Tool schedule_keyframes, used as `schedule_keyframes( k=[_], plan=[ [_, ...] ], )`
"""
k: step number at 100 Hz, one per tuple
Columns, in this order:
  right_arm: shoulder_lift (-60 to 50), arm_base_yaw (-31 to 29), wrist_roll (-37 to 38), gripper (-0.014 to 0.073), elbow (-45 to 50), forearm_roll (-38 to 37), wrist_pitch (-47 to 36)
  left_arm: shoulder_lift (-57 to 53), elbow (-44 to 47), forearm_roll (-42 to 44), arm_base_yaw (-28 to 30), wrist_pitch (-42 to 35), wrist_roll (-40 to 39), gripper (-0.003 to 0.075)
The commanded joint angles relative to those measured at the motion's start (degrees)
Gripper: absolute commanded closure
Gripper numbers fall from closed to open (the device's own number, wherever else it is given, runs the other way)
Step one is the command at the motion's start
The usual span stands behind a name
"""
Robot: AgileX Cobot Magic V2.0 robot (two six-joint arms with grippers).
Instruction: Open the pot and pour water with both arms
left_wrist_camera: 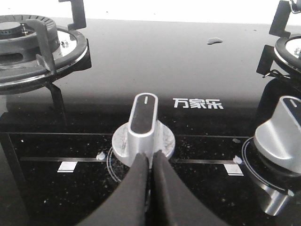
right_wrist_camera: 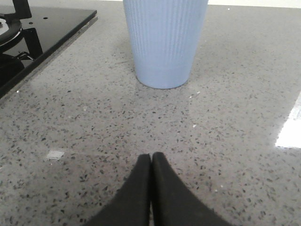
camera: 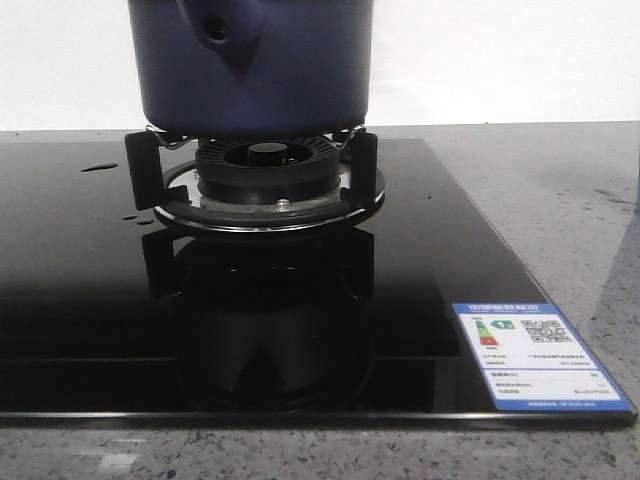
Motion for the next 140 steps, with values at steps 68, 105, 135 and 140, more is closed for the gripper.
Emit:
schedule_keyframes(
  k=[68,105,135,140],
  plan=[
    [-1.07,-0.37,-0.39,0.0668,1.59,0.20,-0.70,-1.50,1.91,-0.11,-0.06,-2.59,-0.25,0.0739],
    [-1.07,-0.37,-0.39,0.0668,1.59,13.55,-13.73,-1.50,1.91,-6.07,-0.06,-10.47,-0.25,0.0739],
    [-1.07,-0.37,-0.39,0.0668,1.59,22.60,-21.58,-1.50,1.82,-49.85,-0.06,-25.15,-0.25,0.0739],
    [-1.07,-0.37,-0.39,0.0668,1.59,23.56,-22.85,-1.50,1.82,-54.90,-0.06,-25.02,-0.25,0.0739]
  ],
)
